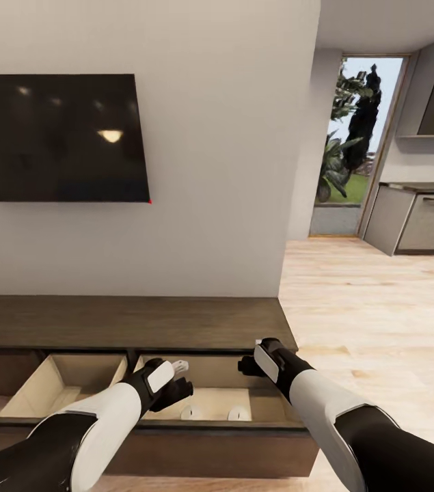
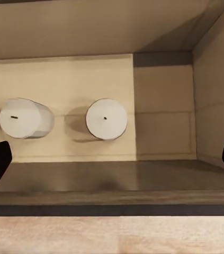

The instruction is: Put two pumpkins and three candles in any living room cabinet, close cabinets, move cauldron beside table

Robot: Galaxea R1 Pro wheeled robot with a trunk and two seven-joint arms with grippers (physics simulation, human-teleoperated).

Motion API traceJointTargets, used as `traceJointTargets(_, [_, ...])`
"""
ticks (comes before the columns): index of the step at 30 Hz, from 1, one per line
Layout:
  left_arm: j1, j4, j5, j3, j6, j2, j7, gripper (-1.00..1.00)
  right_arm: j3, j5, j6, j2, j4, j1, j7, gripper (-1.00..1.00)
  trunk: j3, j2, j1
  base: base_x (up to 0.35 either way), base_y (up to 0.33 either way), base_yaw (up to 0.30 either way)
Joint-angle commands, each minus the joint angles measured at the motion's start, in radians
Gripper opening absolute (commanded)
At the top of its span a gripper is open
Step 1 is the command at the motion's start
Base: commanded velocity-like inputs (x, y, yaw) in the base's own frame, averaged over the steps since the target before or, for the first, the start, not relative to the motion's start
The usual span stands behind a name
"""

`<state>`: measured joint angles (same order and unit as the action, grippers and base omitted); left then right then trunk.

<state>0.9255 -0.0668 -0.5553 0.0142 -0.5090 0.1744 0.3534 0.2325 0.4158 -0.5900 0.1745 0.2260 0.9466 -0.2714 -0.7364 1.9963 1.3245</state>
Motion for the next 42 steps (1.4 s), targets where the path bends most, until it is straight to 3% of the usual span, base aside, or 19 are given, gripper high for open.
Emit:
traceJointTargets(1, [0.000,0.011,-0.008,0.002,0.024,0.000,-0.020,1.00,0.006,0.010,-0.001,0.000,0.003,-0.001,-0.006,1.00,0.002,-0.007,-0.004,0.000,0.000,0.000])
traceJointTargets(3, [-0.001,0.032,-0.009,0.002,0.092,0.000,-0.087,1.00,0.007,0.011,0.002,0.000,-0.002,-0.002,-0.003,1.00,0.008,-0.021,-0.012,0.000,0.000,0.000])
traceJointTargets(8, [-0.009,0.046,-0.009,0.001,0.155,0.000,-0.170,1.00,0.005,0.013,0.039,0.000,-0.012,-0.003,0.000,1.00,0.024,-0.056,-0.031,0.000,0.000,0.148])
traceJointTargets(14, [-0.011,0.047,-0.009,0.001,0.171,0.000,-0.176,1.00,0.007,0.013,0.073,0.000,-0.028,-0.007,0.000,1.00,0.043,-0.098,-0.054,0.000,0.000,0.274])
traceJointTargets(16, [-0.020,0.047,-0.010,0.001,0.212,0.000,-0.176,1.00,0.008,0.012,0.078,0.000,-0.034,-0.009,0.000,1.00,0.049,-0.112,-0.062,0.000,0.000,0.282])
traceJointTargets(25, [-0.091,0.047,-0.011,0.000,0.266,0.000,-0.177,1.00,0.008,0.012,0.079,0.000,-0.041,-0.019,0.000,1.00,0.077,-0.175,-0.096,0.000,0.000,0.273])
traceJointTargets(26, [-0.119,0.047,-0.011,0.000,0.307,0.000,-0.177,1.00,0.008,0.012,0.079,0.000,-0.041,-0.022,0.000,1.00,0.080,-0.182,-0.100,0.000,0.000,0.075])
traceJointTargets(30, [-0.165,0.047,-0.010,0.001,0.333,0.000,-0.177,1.00,0.008,0.012,0.079,0.000,-0.052,-0.025,0.001,1.00,0.093,-0.210,-0.115,0.000,0.000,0.023])
traceJointTargets(33, [-0.170,0.047,-0.009,0.001,0.335,0.000,-0.177,1.00,0.008,0.012,0.079,0.000,-0.054,-0.025,0.001,1.00,0.102,-0.231,-0.127,0.000,0.000,0.001])
traceJointTargets(35, [-0.172,0.047,-0.009,0.001,0.359,0.000,-0.177,1.00,0.010,0.012,0.125,0.000,-0.056,-0.048,0.001,1.00,0.109,-0.245,-0.134,0.000,0.000,0.271])
traceJointTargets(36, [-0.172,0.047,-0.009,0.001,0.373,0.000,-0.177,1.00,0.011,0.011,0.196,0.000,-0.056,-0.068,0.001,1.00,0.112,-0.252,-0.138,0.000,0.000,0.299])
traceJointTargets(42, [-0.173,0.047,-0.008,0.001,0.417,0.000,-0.177,1.00,0.010,0.011,0.229,0.000,-0.057,-0.079,0.000,1.00,0.131,-0.294,-0.161,0.000,0.000,0.299])
